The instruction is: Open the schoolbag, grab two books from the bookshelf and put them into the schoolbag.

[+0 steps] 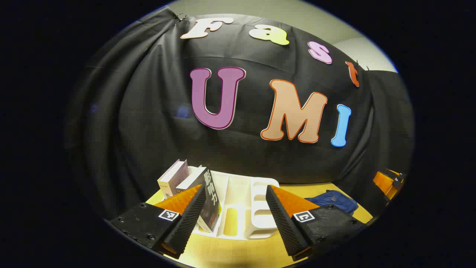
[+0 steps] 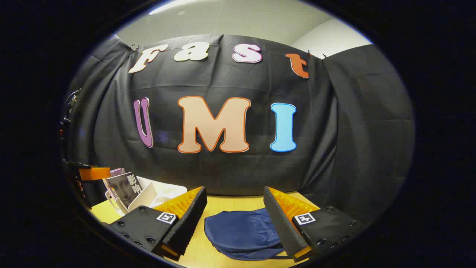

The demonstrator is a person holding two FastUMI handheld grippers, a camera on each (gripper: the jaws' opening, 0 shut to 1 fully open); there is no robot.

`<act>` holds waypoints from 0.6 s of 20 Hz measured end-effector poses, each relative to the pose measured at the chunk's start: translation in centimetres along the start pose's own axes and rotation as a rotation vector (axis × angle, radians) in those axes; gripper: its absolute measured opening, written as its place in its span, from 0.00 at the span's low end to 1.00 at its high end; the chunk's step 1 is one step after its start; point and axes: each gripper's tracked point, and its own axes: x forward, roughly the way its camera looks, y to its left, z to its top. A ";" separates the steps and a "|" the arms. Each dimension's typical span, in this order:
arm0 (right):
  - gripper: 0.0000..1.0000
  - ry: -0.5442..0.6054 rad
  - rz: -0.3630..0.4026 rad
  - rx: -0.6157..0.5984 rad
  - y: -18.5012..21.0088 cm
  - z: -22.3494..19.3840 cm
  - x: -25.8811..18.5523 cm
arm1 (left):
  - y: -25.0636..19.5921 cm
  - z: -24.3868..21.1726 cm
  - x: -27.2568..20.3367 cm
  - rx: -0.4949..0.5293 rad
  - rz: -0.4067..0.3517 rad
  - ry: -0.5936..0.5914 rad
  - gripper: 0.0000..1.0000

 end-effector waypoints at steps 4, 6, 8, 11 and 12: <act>1.00 -0.004 -0.010 -0.018 -1.0 0.1 0.3 | -0.2 -0.1 -0.1 -0.003 0.009 0.006 0.95; 1.00 -0.002 -0.007 -0.015 -1.3 -0.1 0.5 | -0.3 -0.2 -0.1 -0.010 0.012 0.010 0.95; 1.00 0.003 -0.005 -0.014 -1.4 -0.2 0.7 | -0.3 -0.5 -0.1 -0.011 0.017 0.015 0.95; 0.99 0.008 -0.005 -0.019 -1.6 -0.5 1.0 | -0.4 -0.5 -0.1 -0.003 0.018 0.024 0.95; 0.97 0.012 -0.005 -0.022 -1.7 -0.6 1.0 | -0.2 -0.5 -0.1 -0.001 0.020 0.025 0.95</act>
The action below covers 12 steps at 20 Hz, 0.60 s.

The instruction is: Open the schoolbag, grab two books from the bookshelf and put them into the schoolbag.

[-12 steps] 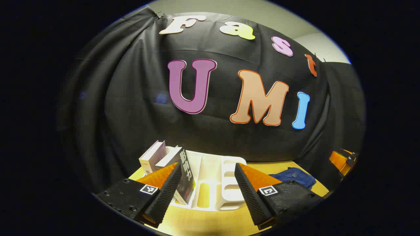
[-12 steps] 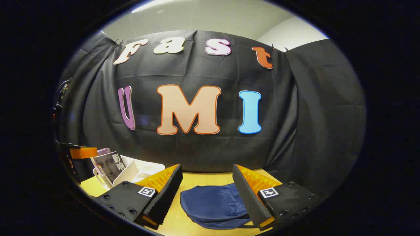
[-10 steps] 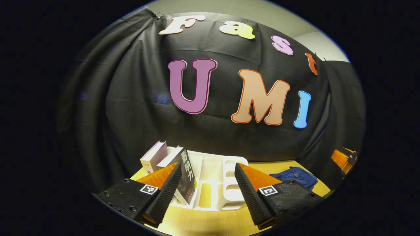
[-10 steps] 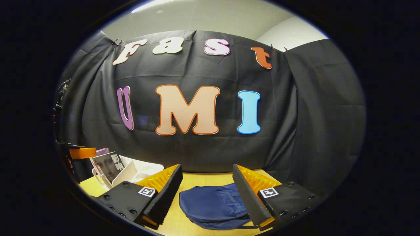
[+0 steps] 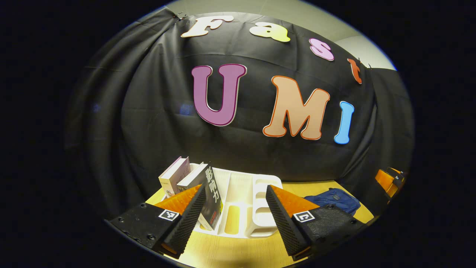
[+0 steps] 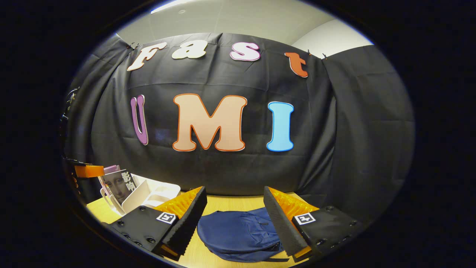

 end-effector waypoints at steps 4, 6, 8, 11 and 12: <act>0.99 0.017 -0.017 -0.033 -0.3 -0.9 0.2 | 0.4 -0.3 0.0 0.013 0.004 0.017 0.95; 1.00 0.039 -0.028 -0.077 -0.5 -2.1 0.3 | 0.7 -0.5 0.0 0.016 0.012 0.024 0.95; 1.00 0.068 -0.042 -0.170 -1.2 -4.1 0.4 | 1.3 -0.7 -0.3 0.023 0.024 0.031 0.95; 0.99 0.113 -0.053 -0.330 -1.8 -7.9 -1.1 | 2.5 -0.6 -0.4 0.031 0.051 0.031 0.95; 0.94 0.127 -0.047 -0.373 -1.5 -9.1 -1.3 | 2.7 -0.6 -0.6 0.033 0.061 0.031 0.95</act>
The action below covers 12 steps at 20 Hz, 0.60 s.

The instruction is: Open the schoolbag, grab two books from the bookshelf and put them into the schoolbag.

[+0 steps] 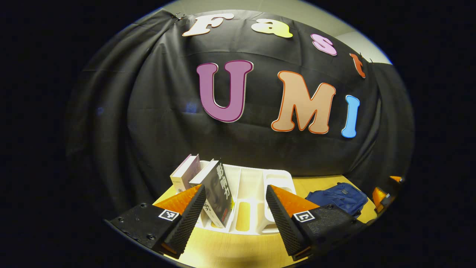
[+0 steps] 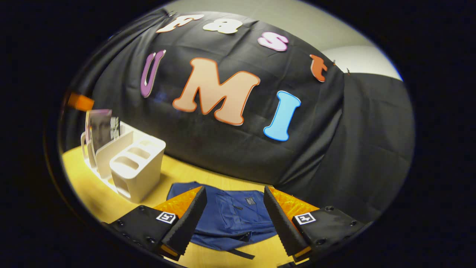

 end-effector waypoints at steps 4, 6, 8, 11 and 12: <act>1.00 0.060 -0.019 -0.208 1.9 -4.8 0.0 | 1.5 -0.1 -0.4 0.008 0.038 0.001 0.95; 0.98 0.099 -0.025 -0.325 2.5 -7.6 0.2 | 2.0 -0.1 -0.6 0.009 0.057 0.001 0.95; 0.95 0.127 -0.010 -0.429 3.3 -10.1 0.3 | 2.4 -0.2 -0.7 0.008 0.072 0.003 0.95; 0.98 0.123 0.003 -0.558 4.3 -12.0 0.5 | 3.1 -0.4 -0.8 0.006 0.094 0.008 0.95; 0.98 0.118 0.008 -0.589 4.5 -12.4 0.8 | 3.6 -0.4 -1.2 0.006 0.101 0.008 0.95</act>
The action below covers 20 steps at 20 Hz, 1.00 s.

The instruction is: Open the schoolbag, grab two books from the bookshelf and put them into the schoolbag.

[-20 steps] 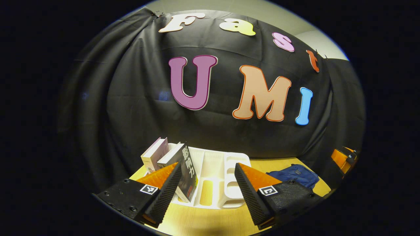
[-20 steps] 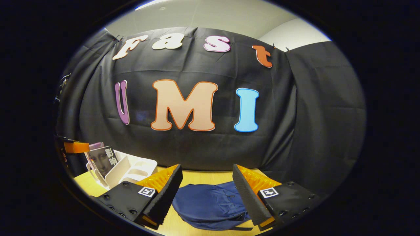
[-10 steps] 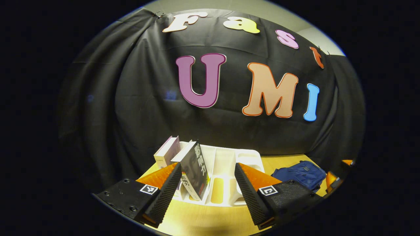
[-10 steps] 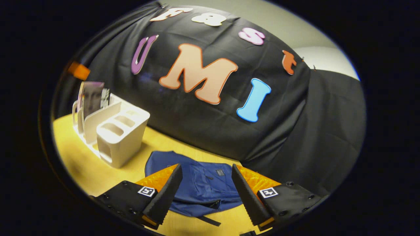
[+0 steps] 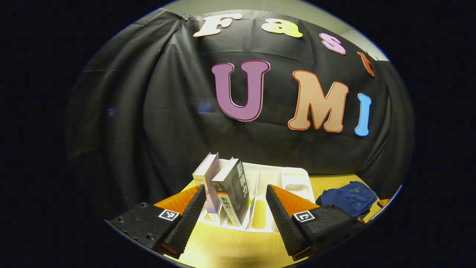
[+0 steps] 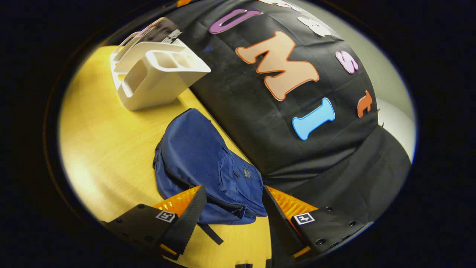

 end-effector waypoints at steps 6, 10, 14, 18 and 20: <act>0.98 -0.027 0.026 -0.184 3.0 -0.7 1.3 | 1.8 0.3 -0.5 0.025 0.046 -0.014 0.92; 0.92 -0.048 0.077 -0.286 4.7 -1.0 3.4 | 2.8 0.6 -0.8 0.039 0.073 -0.022 0.92; 0.91 -0.053 0.071 -0.298 4.7 -0.6 4.9 | 3.1 0.4 -0.8 0.036 0.082 -0.016 0.95; 0.90 -0.046 0.065 -0.286 4.3 -0.2 6.4 | 2.9 0.2 -0.8 0.025 0.077 -0.009 0.95; 0.89 -0.055 0.055 -0.287 3.9 0.3 7.2 | 2.8 0.1 -0.6 0.030 0.074 -0.003 0.95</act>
